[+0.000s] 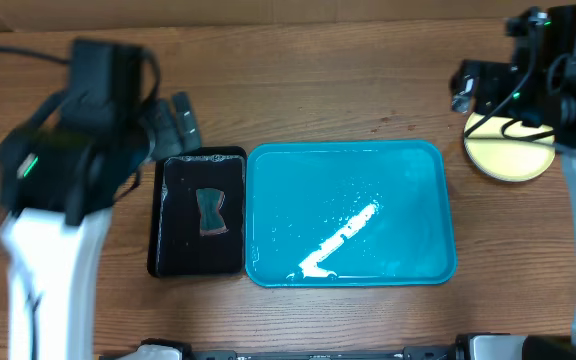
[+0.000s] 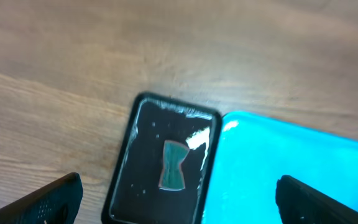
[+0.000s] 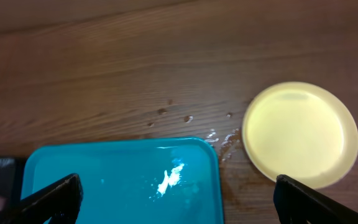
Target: Clean dirty plates on tray and stack at the side
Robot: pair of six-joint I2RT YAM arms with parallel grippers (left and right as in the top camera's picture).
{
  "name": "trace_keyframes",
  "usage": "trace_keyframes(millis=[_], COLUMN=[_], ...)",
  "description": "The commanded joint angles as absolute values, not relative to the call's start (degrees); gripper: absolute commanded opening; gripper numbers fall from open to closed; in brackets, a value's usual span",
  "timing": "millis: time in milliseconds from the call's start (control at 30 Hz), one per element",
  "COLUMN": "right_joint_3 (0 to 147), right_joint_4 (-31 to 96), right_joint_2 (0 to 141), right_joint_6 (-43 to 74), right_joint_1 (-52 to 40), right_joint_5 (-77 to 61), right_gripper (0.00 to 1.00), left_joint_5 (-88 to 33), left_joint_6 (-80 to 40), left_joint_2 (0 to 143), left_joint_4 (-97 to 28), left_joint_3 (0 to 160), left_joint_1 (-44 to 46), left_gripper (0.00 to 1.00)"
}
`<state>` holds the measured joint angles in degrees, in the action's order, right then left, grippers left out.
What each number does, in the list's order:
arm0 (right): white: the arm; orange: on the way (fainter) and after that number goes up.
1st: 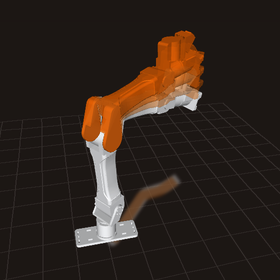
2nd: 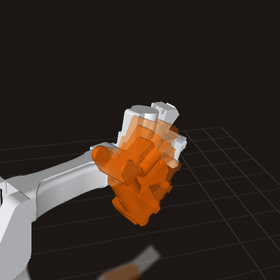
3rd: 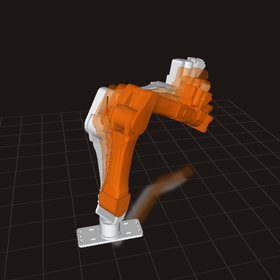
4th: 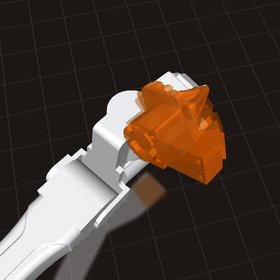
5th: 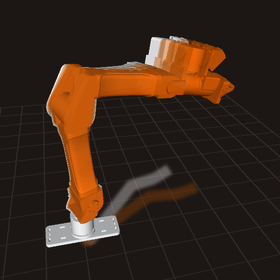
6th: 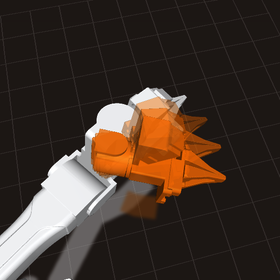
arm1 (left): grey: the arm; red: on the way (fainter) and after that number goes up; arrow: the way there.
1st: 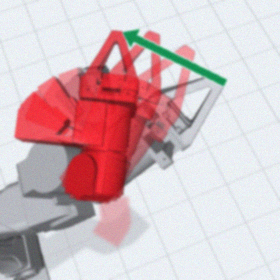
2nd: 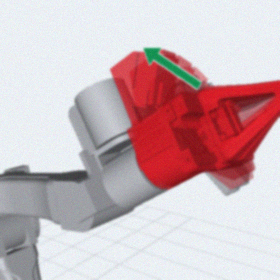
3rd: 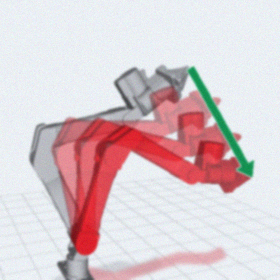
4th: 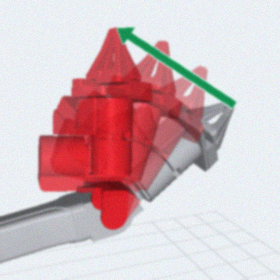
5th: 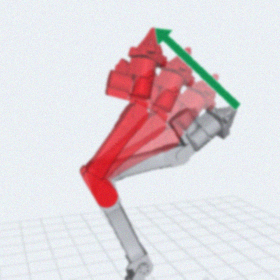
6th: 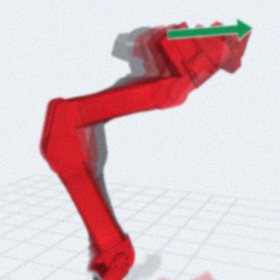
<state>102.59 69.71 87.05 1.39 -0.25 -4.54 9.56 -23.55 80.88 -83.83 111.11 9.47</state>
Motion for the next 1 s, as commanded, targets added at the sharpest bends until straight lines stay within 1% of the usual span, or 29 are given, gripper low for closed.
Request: trace_keyframes(millis=[0, 133, 367, 667, 967], right_joint_3=[103.63, 103.63, 103.5, 103.5, 103.5], right_joint_4=[69.52, 69.63, 70.26, 70.26, 70.26], right_joint_2=[84.03, 83.31, 83.48, 83.48, 83.48], right_joint_6=[-1.98, -1.96, -1.93, -1.93, -1.93], right_joint_1=[-4.14, -7.01, -7.11, -7.11, -7.11], right_joint_5=[-0.3, 1.87, 1.87, 1.87, 1.87], right_gripper=[1.0, 1.0, 1.0, 1.0, 1.0], left_joint_5=[10.9, 11.14, 14.04, 13.96, 13.96], left_joint_6=[-22.68, -22.59, -21.8, -21.8, -21.8], left_joint_2=[73.47, 66.11, 58.59, 58.11, 58.11], left_joint_4=[-85.62, -87.05, -87.24, -90.17, -90.21], left_joint_3=[114.17, 114.17, 114.17, 114.1, 114.1], left_joint_1=[9.41, 9.41, 9.41, 9.41, 9.41], left_gripper=[1.0, 1.0, 0.99, 1.0, 0.99])
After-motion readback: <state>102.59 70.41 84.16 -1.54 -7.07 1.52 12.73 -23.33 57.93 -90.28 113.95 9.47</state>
